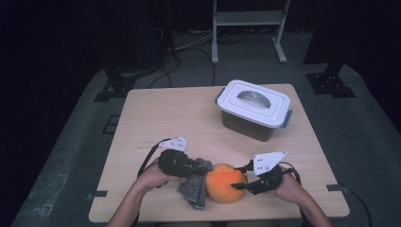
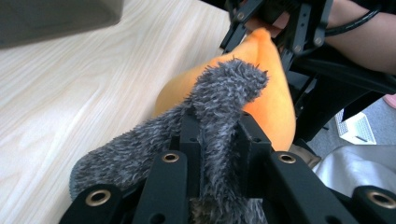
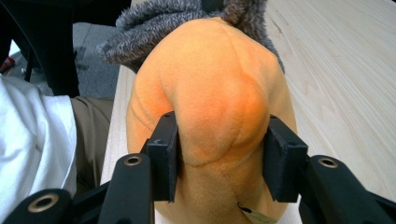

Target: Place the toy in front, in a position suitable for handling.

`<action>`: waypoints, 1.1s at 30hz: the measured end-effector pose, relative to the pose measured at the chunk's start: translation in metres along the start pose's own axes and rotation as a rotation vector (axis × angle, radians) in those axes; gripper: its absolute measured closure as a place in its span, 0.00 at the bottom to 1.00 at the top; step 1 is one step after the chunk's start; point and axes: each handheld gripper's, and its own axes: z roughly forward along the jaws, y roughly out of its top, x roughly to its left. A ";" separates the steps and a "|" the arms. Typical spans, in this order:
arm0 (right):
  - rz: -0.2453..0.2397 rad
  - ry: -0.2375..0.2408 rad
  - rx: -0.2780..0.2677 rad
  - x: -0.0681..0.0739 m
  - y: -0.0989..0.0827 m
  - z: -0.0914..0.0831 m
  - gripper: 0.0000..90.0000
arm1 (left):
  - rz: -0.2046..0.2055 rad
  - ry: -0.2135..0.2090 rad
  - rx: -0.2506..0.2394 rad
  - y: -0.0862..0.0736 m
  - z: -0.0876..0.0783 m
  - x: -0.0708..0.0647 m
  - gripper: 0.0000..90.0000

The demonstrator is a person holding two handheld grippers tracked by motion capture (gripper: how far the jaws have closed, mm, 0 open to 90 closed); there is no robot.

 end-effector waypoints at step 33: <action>-0.072 -0.038 0.053 0.014 0.011 0.015 0.65 | 0.103 -0.081 0.011 0.036 0.015 -0.021 0.86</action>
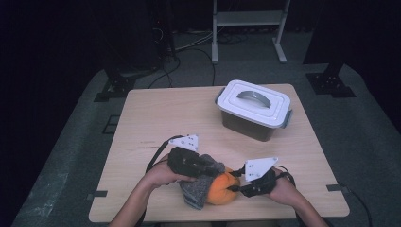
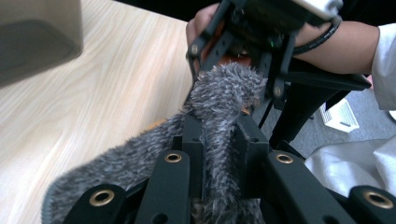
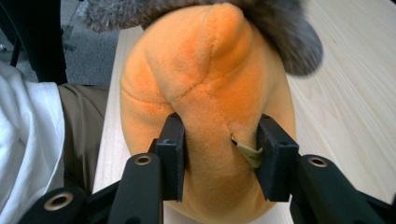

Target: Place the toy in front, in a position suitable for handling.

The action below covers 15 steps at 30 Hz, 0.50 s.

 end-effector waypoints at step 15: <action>0.058 0.026 -0.031 -0.009 -0.015 -0.005 0.68 | -0.077 0.088 0.061 -0.018 -0.005 0.017 0.85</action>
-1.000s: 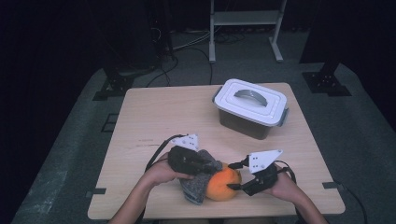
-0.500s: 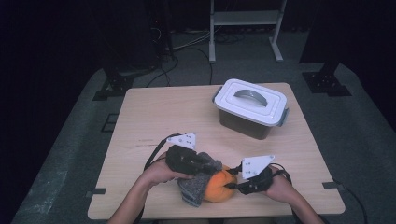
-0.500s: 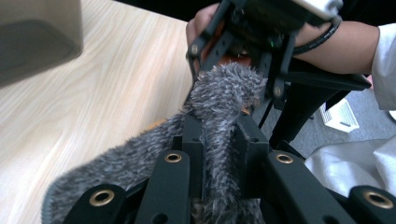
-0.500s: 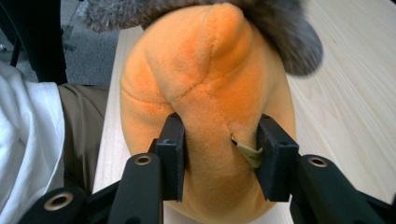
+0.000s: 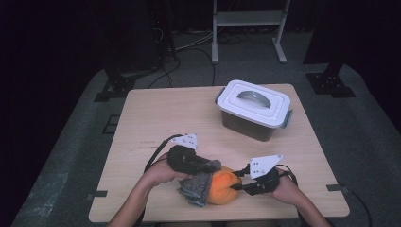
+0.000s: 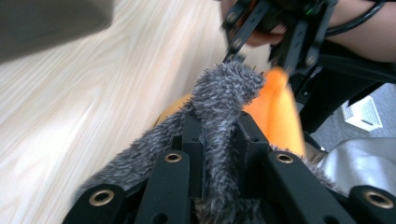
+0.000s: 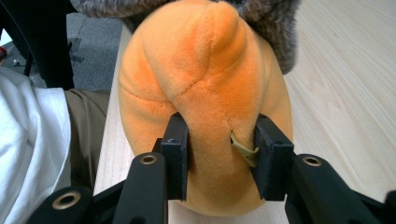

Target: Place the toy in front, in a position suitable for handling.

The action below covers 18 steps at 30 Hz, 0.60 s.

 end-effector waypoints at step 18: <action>0.148 -0.007 -0.027 -0.016 -0.016 -0.012 0.68 | -0.014 -0.028 -0.095 -0.007 -0.017 0.000 0.86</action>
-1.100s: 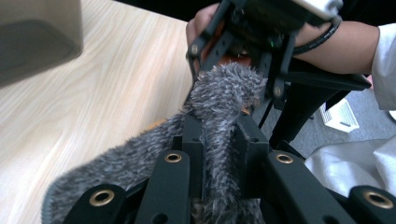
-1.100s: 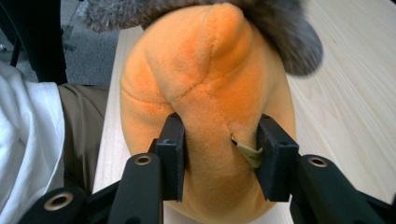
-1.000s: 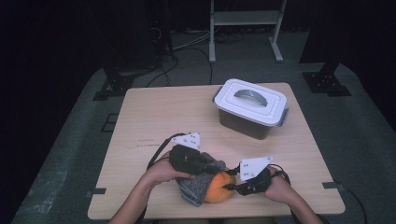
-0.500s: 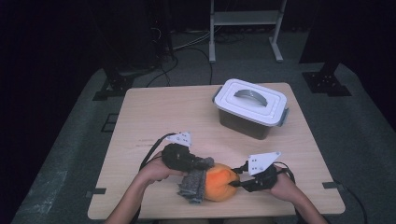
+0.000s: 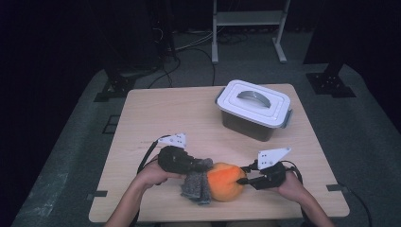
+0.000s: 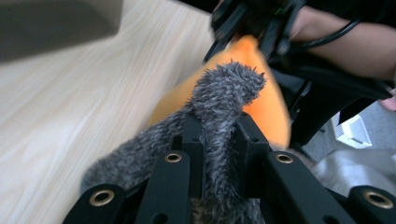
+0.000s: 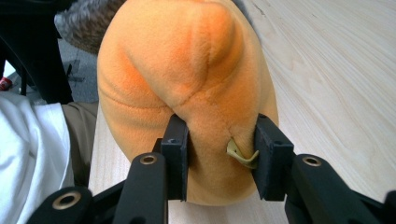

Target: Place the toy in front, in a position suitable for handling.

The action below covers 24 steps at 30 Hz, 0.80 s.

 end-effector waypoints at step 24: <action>-0.004 -0.026 0.029 0.003 0.020 -0.006 0.39 | 0.040 0.050 0.034 0.007 0.015 -0.004 0.85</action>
